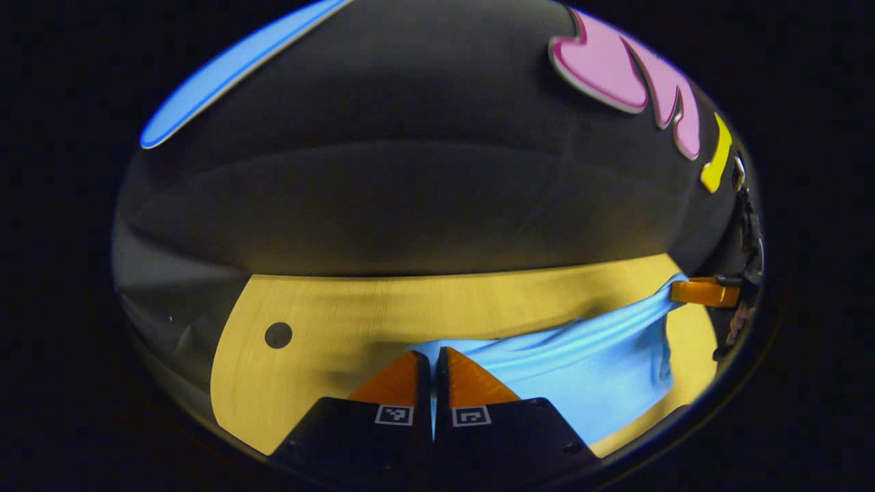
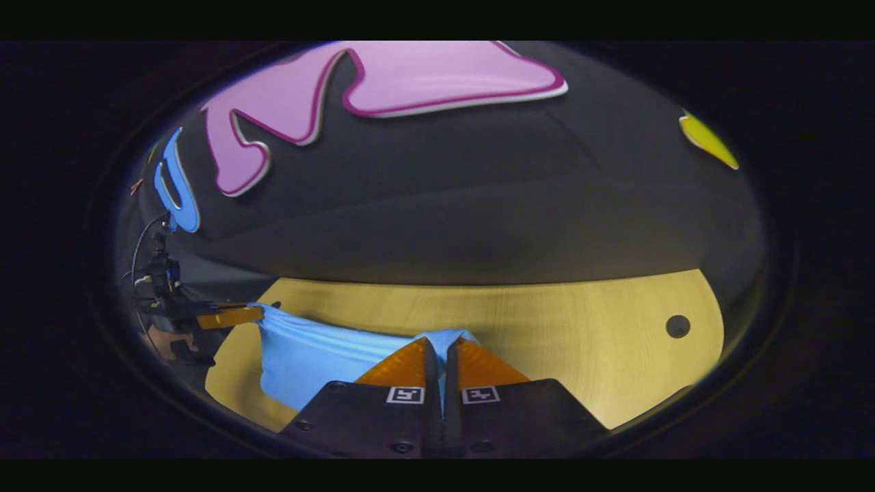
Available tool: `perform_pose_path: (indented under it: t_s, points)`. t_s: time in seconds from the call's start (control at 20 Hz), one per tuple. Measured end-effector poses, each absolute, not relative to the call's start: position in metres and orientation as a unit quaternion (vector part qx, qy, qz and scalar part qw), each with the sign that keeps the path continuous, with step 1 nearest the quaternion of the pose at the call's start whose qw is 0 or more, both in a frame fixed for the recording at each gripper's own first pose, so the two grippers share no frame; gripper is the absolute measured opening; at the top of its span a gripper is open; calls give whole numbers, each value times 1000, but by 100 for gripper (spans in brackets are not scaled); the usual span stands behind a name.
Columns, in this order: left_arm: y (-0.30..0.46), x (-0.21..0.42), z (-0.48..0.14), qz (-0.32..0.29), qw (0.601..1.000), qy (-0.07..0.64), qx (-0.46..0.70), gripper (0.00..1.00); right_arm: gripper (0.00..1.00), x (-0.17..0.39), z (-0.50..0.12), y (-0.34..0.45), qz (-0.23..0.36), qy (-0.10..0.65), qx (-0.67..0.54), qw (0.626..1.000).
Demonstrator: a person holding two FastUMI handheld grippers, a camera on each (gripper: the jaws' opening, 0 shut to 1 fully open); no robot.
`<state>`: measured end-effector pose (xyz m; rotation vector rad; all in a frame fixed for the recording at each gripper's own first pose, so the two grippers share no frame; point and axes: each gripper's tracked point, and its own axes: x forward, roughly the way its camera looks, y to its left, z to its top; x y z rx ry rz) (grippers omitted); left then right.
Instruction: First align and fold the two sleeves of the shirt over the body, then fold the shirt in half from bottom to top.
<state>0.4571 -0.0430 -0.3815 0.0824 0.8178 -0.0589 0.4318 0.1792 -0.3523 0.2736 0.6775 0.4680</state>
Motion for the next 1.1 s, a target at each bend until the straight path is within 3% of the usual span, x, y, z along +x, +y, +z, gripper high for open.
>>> perform_pose_path:
  t_s: [0.05, 0.1, 0.15, 0.2, 0.25, 0.3, 0.4, 0.45, 0.5, 0.55, 0.6, 0.65, 0.7, 0.75, 0.8, 1.1]
  points:
    - [-47, 455, -394, -14, 908, 415, 49, 6, 5, 435, -375, 191, 227, 345, 130, 902]
    - [-54, 455, -406, -5, 902, 429, 44, 7, 0, 438, -394, 199, 227, 357, 124, 897]
    - [-63, 455, -415, -1, 900, 436, 27, 8, 5, 440, -410, 206, 228, 365, 116, 895]
    - [-72, 452, -426, 2, 896, 445, 12, 16, 6, 442, -425, 212, 227, 372, 107, 894]
    - [-73, 451, -430, 11, 893, 450, 9, 37, 11, 439, -436, 214, 229, 373, 95, 894]
    - [-69, 449, -432, 17, 894, 448, 11, 58, 9, 441, -442, 206, 223, 364, 70, 902]
    - [-60, 446, -420, 24, 905, 425, 21, 100, 61, 440, -442, 195, 242, 345, 49, 905]
    - [-59, 443, -410, 27, 909, 415, 21, 100, 87, 433, -430, 188, 246, 343, 51, 905]
    - [-63, 437, -396, 22, 914, 406, 15, 99, 87, 427, -414, 182, 247, 332, 58, 908]
    - [-65, 431, -381, 16, 920, 392, 11, 99, 95, 421, -404, 175, 244, 317, 59, 915]
    - [-65, 420, -364, 10, 926, 377, 14, 99, 93, 412, -389, 167, 242, 300, 55, 921]
    - [-65, 409, -343, 5, 934, 356, 24, 99, 98, 406, -372, 158, 239, 278, 49, 929]
    - [-65, 392, -324, -5, 940, 338, 37, 99, 92, 396, -352, 148, 235, 256, 40, 937]
    - [-64, 376, -302, -11, 947, 316, 51, 99, 99, 384, -332, 138, 230, 235, 27, 944]
    - [-66, 358, -280, -16, 953, 297, 60, 99, 99, 369, -311, 130, 227, 216, 17, 949]
    - [-80, 212, -152, -59, 981, 181, 39, 99, 98, 219, -152, 94, 174, 74, -2, 982]
